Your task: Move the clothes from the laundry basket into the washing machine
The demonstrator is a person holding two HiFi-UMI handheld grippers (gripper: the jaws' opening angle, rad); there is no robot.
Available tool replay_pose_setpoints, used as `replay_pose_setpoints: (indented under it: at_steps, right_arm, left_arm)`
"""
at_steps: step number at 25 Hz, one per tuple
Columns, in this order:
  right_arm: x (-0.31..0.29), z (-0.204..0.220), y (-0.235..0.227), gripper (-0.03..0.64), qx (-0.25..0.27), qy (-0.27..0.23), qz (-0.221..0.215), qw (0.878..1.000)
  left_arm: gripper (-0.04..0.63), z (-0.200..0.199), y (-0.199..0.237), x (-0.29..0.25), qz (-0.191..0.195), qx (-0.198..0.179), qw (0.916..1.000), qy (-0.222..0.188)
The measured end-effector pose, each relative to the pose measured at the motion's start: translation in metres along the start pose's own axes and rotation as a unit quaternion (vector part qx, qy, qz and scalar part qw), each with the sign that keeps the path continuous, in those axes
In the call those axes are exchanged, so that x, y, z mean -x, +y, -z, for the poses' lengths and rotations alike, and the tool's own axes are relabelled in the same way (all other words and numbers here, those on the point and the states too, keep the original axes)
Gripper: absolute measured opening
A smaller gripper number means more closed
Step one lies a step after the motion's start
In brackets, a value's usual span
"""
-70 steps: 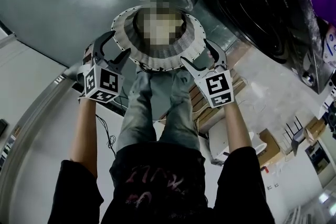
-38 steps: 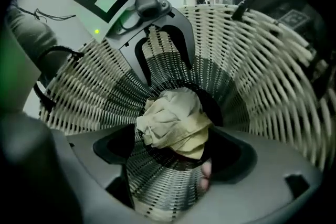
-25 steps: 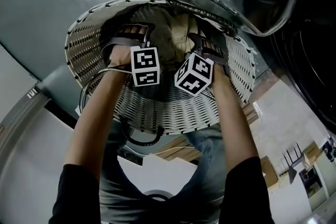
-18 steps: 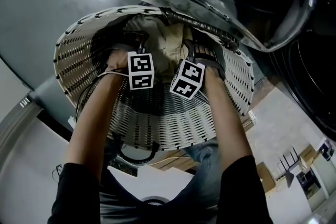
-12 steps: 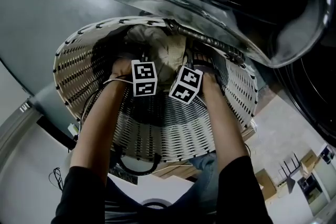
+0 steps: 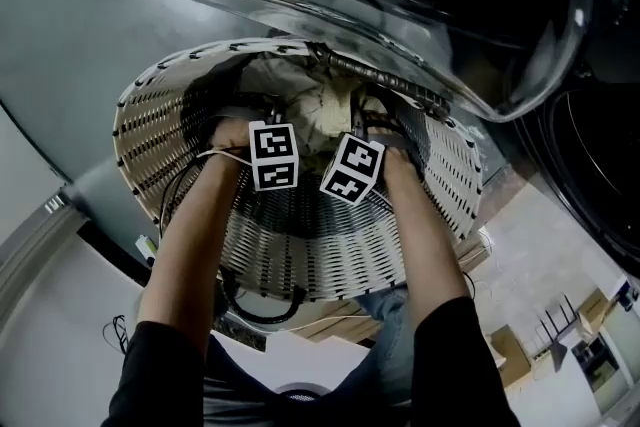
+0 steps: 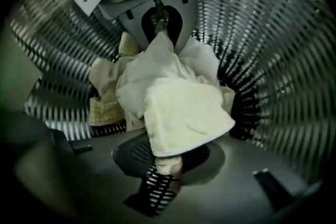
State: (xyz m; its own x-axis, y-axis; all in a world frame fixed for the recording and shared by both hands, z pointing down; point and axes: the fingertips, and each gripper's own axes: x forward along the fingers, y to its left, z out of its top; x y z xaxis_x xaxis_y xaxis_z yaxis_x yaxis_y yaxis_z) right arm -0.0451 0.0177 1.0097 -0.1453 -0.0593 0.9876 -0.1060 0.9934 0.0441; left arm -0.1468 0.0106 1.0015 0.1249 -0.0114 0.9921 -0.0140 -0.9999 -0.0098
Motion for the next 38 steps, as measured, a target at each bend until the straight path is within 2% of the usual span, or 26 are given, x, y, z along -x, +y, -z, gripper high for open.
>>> replay_pose_setpoints:
  at_steps: [4, 10, 16, 25, 32, 38]
  right_arm:
    - [0.039, -0.010, -0.007, 0.091, -0.015, -0.015, 0.013, 1.000]
    - [0.112, -0.017, -0.014, 0.086, -0.057, -0.036, 0.023, 0.997]
    - [0.182, -0.019, -0.005, 0.084, -0.105, -0.056, 0.025, 0.993]
    - [0.277, -0.026, 0.000, 0.083, -0.209, -0.107, 0.047, 0.971]
    - [0.345, -0.032, 0.009, 0.083, -0.226, -0.138, 0.065, 0.962]
    - [0.413, -0.040, -0.002, 0.083, -0.243, -0.168, 0.100, 0.950]
  left_arm:
    - [0.067, -0.005, 0.006, 0.042, -0.005, 0.021, 0.9997, -0.007]
    - [0.066, -0.013, 0.010, 0.118, -0.007, 0.074, 0.9969, -0.027]
    - [0.066, -0.022, -0.004, 0.185, -0.001, 0.112, 0.9927, -0.046]
    - [0.066, -0.031, -0.017, 0.275, -0.011, 0.203, 0.9747, -0.093]
    - [0.066, -0.042, -0.023, 0.342, -0.028, 0.235, 0.9633, -0.128]
    - [0.066, -0.054, -0.025, 0.406, -0.057, 0.260, 0.9501, -0.164]
